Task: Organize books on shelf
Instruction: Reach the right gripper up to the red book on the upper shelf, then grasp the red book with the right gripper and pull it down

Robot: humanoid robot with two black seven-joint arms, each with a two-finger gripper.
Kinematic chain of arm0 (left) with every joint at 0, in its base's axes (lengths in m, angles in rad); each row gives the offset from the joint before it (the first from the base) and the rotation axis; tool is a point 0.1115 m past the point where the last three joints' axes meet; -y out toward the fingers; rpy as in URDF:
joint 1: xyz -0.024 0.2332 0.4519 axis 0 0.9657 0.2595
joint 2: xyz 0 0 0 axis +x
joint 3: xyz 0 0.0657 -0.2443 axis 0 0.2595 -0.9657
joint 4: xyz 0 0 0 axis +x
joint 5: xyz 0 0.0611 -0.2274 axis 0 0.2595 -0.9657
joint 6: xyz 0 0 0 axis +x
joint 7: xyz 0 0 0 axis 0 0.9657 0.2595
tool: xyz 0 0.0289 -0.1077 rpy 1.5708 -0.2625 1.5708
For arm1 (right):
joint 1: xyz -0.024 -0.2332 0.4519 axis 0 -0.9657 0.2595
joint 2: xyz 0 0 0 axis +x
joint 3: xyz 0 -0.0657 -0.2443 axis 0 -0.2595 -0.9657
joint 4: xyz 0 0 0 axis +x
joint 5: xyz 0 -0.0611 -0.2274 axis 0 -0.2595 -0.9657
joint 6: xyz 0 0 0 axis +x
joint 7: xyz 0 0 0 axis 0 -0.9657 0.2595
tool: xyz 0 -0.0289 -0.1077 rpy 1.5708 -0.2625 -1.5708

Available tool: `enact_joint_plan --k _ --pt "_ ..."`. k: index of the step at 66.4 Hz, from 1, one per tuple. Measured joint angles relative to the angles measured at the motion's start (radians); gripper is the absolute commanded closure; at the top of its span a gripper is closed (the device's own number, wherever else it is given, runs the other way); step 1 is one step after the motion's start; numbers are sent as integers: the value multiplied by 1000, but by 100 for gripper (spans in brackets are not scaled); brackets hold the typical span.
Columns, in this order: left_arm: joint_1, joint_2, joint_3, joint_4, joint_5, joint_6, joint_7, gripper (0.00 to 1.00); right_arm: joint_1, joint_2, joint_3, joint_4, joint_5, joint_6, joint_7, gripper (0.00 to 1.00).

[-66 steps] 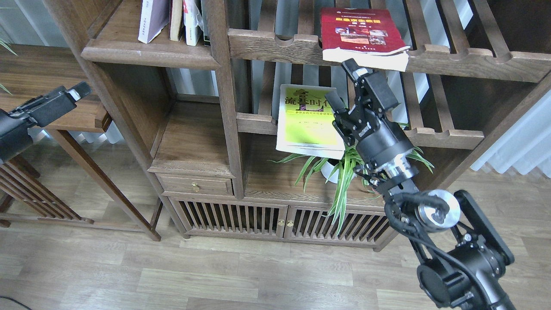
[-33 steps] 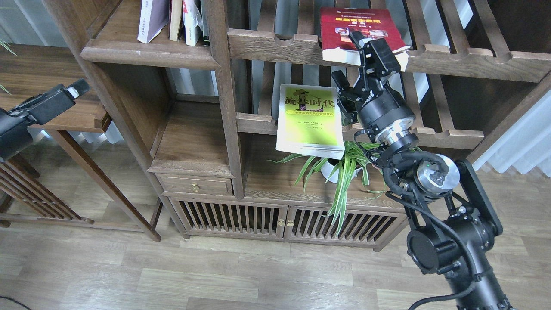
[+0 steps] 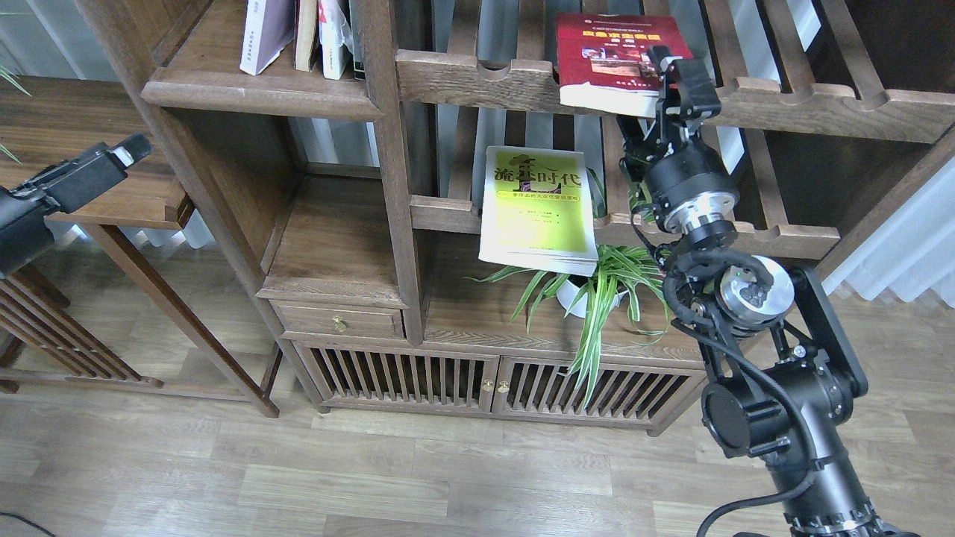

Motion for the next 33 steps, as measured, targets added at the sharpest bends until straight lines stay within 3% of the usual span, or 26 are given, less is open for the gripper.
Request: enact_joint_plan --k 3,4,10,12,33 --pt "0 0 0 1 0 0 0 1 0 0 3 -1 0 1 3 51" --pt "0 0 -2 2 0 0 0 1 -2 0 7 -1 0 4 8 64" --pt "0 0 -9 2 0 0 0 1 -6 0 14 -1 -1 11 23 91" --pt "0 0 -12 2 0 0 0 1 -7 0 15 -1 -1 14 27 96" --pt "0 2 -28 3 0 0 0 1 -14 0 21 15 16 106 21 96"
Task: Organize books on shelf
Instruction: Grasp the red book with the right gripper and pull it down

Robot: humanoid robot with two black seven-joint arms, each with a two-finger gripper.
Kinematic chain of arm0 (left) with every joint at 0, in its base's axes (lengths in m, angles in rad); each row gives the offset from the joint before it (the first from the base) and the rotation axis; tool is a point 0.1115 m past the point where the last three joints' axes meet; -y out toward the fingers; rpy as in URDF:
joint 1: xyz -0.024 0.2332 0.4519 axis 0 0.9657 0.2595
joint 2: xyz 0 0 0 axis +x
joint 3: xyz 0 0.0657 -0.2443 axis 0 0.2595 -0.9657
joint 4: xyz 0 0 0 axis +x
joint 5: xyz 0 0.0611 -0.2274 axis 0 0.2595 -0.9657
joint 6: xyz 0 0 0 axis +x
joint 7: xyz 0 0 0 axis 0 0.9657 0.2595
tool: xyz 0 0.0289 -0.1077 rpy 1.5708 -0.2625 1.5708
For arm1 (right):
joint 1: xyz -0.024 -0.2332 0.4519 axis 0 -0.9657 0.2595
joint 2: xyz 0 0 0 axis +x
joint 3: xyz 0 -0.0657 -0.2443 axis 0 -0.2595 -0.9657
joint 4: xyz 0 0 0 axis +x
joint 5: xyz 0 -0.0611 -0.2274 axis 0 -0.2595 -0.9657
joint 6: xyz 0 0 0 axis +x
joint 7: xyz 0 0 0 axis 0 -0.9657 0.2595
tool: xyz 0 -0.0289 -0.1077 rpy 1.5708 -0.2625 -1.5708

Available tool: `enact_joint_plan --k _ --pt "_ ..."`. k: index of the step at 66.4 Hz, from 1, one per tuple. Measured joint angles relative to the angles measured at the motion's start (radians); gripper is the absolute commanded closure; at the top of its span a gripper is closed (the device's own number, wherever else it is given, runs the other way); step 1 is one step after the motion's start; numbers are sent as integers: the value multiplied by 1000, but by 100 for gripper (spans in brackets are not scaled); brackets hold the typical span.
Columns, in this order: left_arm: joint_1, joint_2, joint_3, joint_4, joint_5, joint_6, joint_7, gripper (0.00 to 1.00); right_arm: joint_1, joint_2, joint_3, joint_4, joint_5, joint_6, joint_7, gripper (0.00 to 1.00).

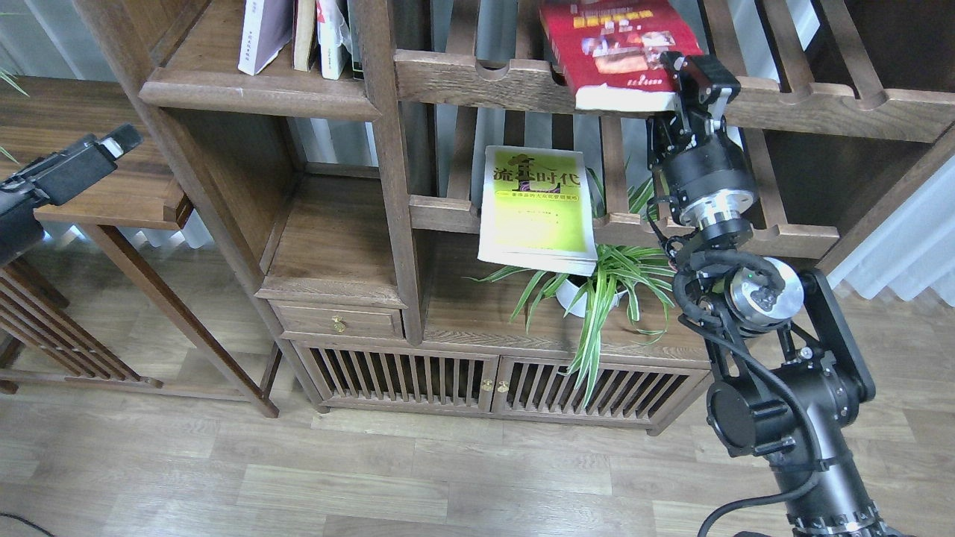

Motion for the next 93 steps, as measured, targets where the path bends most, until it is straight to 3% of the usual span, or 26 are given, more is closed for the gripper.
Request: enact_joint_plan --k 24,42,58,69,78,93 --pt "27 -4 -11 19 0 0 0 1 -307 -78 249 69 184 214 -6 96" --pt "56 -81 -4 44 0 0 0 1 -654 -162 284 58 303 461 -74 96" --pt "143 -188 2 46 18 0 3 0 -791 -160 227 -5 302 582 -134 96" --pt "228 -275 4 49 38 0 7 0 -822 -165 174 -66 288 609 -151 96" --pt "334 -387 28 55 4 0 16 1 -824 -168 122 -147 264 612 -196 95" --pt "423 -545 117 47 -167 0 51 0 -804 -167 -109 -290 228 612 -243 95"
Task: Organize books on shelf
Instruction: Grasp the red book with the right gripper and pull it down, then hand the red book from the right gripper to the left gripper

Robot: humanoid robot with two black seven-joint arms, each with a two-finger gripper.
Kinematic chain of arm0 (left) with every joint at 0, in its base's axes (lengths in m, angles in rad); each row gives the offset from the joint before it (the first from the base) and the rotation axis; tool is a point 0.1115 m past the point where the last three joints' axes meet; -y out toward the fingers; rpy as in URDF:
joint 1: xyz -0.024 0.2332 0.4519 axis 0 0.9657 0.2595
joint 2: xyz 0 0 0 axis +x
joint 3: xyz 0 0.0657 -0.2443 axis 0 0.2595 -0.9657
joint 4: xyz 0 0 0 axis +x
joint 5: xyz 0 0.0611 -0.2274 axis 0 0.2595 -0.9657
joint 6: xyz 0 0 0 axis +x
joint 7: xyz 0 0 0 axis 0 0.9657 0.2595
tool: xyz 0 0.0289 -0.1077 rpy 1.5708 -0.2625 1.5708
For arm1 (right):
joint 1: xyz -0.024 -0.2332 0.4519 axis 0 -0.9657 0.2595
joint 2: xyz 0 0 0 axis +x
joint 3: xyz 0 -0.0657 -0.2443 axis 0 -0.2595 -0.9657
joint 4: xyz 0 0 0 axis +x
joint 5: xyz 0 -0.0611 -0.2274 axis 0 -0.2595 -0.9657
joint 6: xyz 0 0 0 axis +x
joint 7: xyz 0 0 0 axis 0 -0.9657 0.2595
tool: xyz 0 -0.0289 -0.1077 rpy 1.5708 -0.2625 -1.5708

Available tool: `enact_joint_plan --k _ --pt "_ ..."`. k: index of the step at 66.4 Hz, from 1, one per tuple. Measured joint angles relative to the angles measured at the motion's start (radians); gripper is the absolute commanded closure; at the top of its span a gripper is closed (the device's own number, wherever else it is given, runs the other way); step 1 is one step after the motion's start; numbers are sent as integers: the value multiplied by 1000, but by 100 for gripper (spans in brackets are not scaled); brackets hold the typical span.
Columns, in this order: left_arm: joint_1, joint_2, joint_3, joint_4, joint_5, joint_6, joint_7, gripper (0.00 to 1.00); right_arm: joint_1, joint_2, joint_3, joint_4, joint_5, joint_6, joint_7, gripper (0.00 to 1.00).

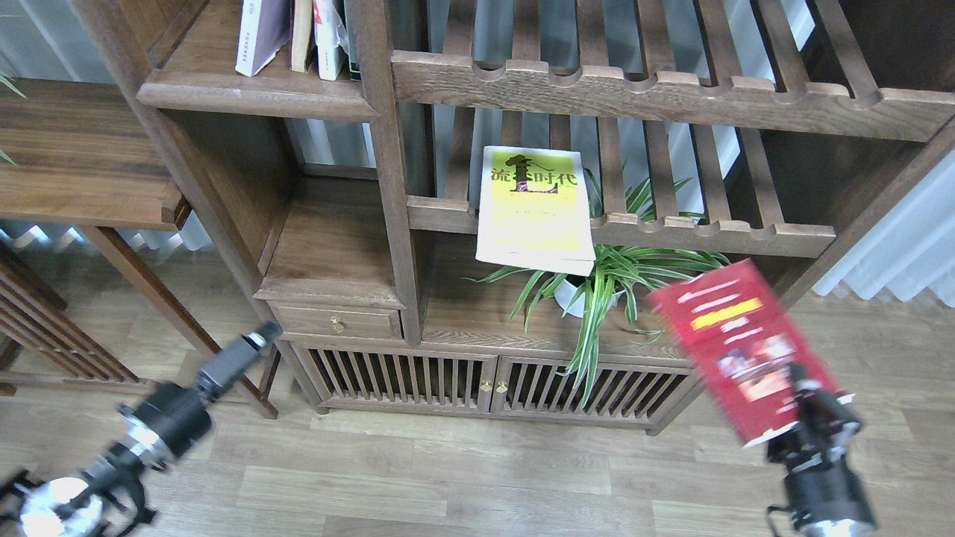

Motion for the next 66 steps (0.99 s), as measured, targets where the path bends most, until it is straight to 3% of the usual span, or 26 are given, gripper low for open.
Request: enact_joint_plan --k 6,13,37,66 --pt "21 -65 34 -13 -56 0 44 0 35 -2 -97 -25 -1 0 -2 95" --pt "26 -106 87 -32 -101 0 62 0 76 1 -167 -31 -1 -1 -1 95" --pt "32 -179 192 -61 -119 0 66 1 133 14 -331 -30 -1 -1 -1 95" --pt "63 -234 241 4 -101 0 64 2 136 20 -462 -23 -8 -1 8 95"
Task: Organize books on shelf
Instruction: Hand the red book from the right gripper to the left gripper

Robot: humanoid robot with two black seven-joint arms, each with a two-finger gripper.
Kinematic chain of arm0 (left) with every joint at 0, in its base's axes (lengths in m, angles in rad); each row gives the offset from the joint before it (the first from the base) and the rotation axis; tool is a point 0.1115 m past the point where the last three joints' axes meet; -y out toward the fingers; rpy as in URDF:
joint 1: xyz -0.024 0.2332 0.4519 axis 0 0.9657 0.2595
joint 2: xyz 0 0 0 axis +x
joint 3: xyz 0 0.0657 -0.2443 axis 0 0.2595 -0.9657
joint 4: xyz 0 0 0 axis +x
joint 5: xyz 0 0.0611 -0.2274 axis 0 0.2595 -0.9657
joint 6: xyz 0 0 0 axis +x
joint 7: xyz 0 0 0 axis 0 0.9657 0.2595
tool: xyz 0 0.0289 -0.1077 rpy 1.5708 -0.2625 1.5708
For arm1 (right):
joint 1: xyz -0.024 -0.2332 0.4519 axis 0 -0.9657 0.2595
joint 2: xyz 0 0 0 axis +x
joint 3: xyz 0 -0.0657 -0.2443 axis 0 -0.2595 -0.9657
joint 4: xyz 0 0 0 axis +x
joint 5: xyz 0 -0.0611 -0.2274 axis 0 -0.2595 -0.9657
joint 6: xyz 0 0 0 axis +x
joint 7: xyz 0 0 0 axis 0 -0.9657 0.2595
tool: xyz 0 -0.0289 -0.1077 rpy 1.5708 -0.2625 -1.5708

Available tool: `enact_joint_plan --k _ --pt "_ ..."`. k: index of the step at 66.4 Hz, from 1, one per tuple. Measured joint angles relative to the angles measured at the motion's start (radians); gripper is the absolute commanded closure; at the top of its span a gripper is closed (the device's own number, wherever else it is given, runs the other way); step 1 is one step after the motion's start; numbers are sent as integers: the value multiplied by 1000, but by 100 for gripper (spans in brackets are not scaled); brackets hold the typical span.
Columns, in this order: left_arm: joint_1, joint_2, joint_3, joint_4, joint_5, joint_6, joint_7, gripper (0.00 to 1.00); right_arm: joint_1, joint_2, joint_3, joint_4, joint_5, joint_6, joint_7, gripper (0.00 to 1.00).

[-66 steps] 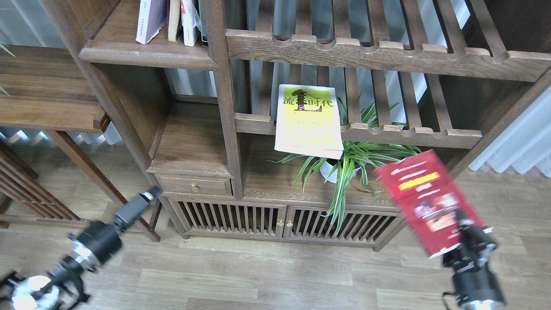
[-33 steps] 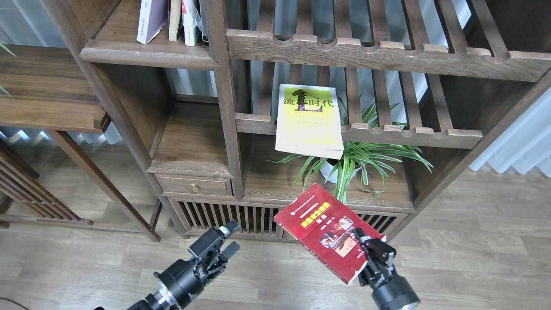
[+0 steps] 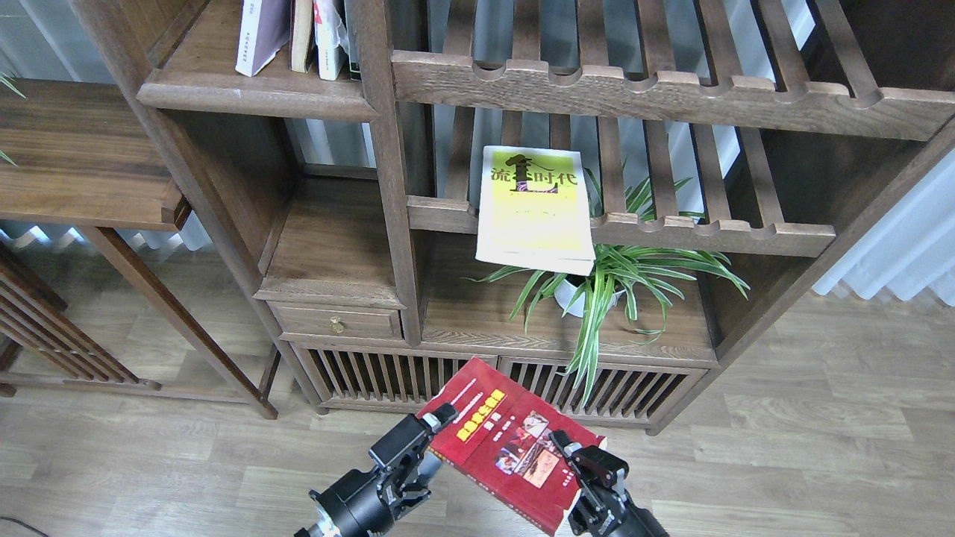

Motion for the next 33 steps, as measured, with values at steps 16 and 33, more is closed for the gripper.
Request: enact_joint_plan --k 16,33 --pt "15 5 17 6 8 0 0 3 0 3 -1 2 -7 0 0 95" --pt "12 -25 9 47 9 0 0 31 -4 4 -16 14 -30 0 0 95"
